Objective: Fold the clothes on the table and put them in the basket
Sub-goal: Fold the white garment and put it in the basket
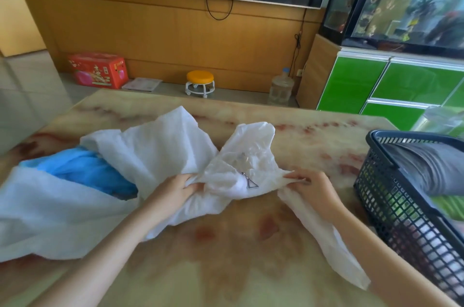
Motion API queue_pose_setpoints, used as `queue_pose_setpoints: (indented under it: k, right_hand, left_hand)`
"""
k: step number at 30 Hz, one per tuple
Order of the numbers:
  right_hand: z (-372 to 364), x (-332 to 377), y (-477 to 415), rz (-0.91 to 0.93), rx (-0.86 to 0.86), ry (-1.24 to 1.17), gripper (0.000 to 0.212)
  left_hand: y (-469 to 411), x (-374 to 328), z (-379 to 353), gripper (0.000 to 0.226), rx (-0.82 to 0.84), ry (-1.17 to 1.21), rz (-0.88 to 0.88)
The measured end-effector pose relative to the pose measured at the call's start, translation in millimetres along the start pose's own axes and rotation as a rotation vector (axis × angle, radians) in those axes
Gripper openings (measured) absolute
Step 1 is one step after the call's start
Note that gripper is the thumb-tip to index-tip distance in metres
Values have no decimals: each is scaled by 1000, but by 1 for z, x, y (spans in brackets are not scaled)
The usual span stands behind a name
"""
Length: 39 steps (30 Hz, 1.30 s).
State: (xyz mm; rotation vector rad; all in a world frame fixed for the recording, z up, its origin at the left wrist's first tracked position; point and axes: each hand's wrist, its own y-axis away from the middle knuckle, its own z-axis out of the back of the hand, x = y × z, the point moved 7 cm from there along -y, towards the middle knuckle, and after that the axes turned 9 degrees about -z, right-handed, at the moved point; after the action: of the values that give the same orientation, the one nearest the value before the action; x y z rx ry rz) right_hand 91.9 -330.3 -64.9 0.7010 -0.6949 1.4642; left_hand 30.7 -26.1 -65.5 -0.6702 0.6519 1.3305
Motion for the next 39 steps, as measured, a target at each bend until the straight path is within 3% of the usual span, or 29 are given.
queue_pose_setpoints:
  k: [4, 8, 11, 13, 15, 16, 17, 19, 21, 23, 25, 27, 33, 35, 37, 39]
  right_hand:
    - [53, 11, 49, 23, 61, 103, 27]
    - [96, 24, 98, 36, 112, 78, 26]
    - [112, 32, 118, 63, 76, 13, 29]
    - [108, 23, 117, 14, 129, 123, 38]
    - [81, 6, 120, -81, 407, 327, 37]
    - [68, -3, 123, -130, 539, 402, 31]
    - [61, -9, 122, -167, 592, 418, 29]
    - [56, -6, 115, -176, 520, 371, 28]
    - [59, -4, 99, -183, 338, 248, 34]
    - [52, -7, 86, -213, 282, 143, 46]
    - [36, -19, 72, -340, 319, -10, 78]
    - [24, -21, 58, -409, 292, 33, 103]
    - [-17, 1, 28, -416, 140, 44, 113]
    - [-28, -1, 26, -430, 100, 140, 106]
    - [-32, 0, 27, -432, 48, 264, 70]
    - [-31, 7, 22, -390, -12, 152, 39]
  left_hand:
    - [49, -69, -6, 25, 216, 297, -87]
    - [89, -111, -4, 25, 303, 492, -59]
    - [96, -113, -4, 23, 307, 375, -92]
    - [93, -100, -10, 18, 303, 217, -114]
    - [89, -79, -22, 5, 320, 65, -86]
    - [89, -69, -29, 9, 352, 13, -69]
    - [91, -64, -36, 28, 386, -21, -58]
    - [94, -55, -47, 84, 429, -43, -47]
    - [96, -50, -56, 111, 452, -38, -39]
    - [96, -53, -64, 105, 470, -31, -37]
    - [93, -54, -70, 102, 459, -21, -29]
    - [88, -52, -75, 104, 444, -13, -22]
    - [83, -50, -78, 113, 368, 66, 48]
    - [80, -49, -77, 97, 320, 117, 81]
    - [79, -47, -73, 74, 267, 165, 120]
    - [80, -39, -70, 70, 271, 124, 147]
